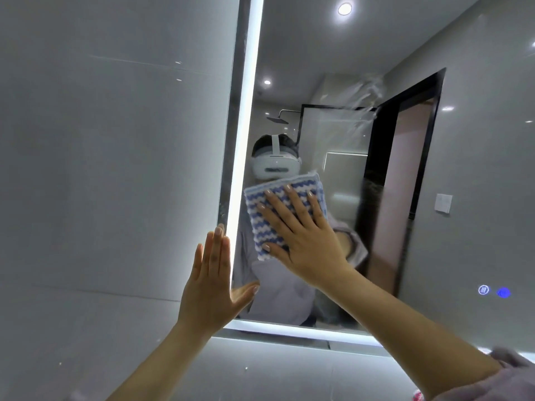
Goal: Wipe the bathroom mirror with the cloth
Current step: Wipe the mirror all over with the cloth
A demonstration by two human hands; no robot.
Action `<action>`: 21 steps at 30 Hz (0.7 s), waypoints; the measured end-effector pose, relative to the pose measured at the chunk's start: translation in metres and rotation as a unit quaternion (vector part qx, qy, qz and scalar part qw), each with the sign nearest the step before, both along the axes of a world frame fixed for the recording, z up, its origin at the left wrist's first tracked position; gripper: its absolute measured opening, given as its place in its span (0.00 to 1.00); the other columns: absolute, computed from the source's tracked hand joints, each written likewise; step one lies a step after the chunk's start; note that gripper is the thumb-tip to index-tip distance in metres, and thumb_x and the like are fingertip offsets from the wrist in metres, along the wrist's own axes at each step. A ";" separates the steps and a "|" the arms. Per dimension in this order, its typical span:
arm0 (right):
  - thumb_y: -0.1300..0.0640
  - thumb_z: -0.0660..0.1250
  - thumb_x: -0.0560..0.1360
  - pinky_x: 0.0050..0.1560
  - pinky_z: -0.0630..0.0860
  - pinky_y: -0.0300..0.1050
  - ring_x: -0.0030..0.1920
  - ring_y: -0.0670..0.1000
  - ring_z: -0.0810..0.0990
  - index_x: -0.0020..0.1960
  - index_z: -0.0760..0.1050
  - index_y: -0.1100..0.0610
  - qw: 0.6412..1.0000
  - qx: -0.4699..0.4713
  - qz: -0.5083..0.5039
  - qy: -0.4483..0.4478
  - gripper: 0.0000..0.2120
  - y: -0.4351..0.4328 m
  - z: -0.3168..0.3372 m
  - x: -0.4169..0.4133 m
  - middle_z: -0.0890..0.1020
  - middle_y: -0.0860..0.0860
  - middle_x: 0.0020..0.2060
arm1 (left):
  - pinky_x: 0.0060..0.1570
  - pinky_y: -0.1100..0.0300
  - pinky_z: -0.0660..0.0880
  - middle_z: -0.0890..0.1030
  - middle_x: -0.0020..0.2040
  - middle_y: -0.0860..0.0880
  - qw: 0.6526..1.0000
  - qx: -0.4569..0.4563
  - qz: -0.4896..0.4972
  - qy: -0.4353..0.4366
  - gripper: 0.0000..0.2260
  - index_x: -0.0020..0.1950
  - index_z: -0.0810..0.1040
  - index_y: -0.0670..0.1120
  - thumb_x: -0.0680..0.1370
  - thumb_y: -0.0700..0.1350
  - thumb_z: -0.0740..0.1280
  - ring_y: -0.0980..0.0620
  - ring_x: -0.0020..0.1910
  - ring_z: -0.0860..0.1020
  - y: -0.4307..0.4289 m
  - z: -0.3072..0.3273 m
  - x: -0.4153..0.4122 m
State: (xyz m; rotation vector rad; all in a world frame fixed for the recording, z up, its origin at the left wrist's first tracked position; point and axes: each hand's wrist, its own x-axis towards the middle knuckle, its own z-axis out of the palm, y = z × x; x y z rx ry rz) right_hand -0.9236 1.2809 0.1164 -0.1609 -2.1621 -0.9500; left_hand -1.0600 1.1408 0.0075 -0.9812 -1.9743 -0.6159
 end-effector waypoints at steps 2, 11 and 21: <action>0.38 0.48 0.80 0.74 0.48 0.62 0.78 0.57 0.47 0.79 0.51 0.53 1.000 -0.002 0.008 0.004 0.32 0.010 -0.015 0.010 0.52 0.52 0.78 | 0.77 0.50 0.46 0.53 0.79 0.42 1.000 -0.011 0.006 -0.007 0.45 0.78 0.54 0.40 0.74 0.73 0.51 0.42 0.77 0.54 0.000 0.000 0.000; 0.42 0.49 0.80 0.72 0.52 0.63 0.76 0.59 0.55 0.77 0.55 0.52 1.000 0.007 -0.007 0.019 0.29 0.011 -0.030 0.012 0.57 0.51 0.77 | 0.75 0.51 0.46 0.55 0.78 0.42 1.000 -0.006 0.008 -0.012 0.43 0.78 0.54 0.41 0.74 0.72 0.49 0.41 0.76 0.56 -0.001 0.002 0.004; 0.41 0.47 0.81 0.76 0.43 0.61 0.77 0.57 0.49 0.78 0.50 0.51 0.998 0.061 0.000 -0.002 0.29 -0.018 -0.005 -0.024 0.52 0.51 0.78 | 0.76 0.50 0.50 0.55 0.78 0.41 0.999 0.027 -0.001 0.020 0.44 0.77 0.53 0.41 0.73 0.72 0.53 0.42 0.76 0.56 0.002 0.000 0.002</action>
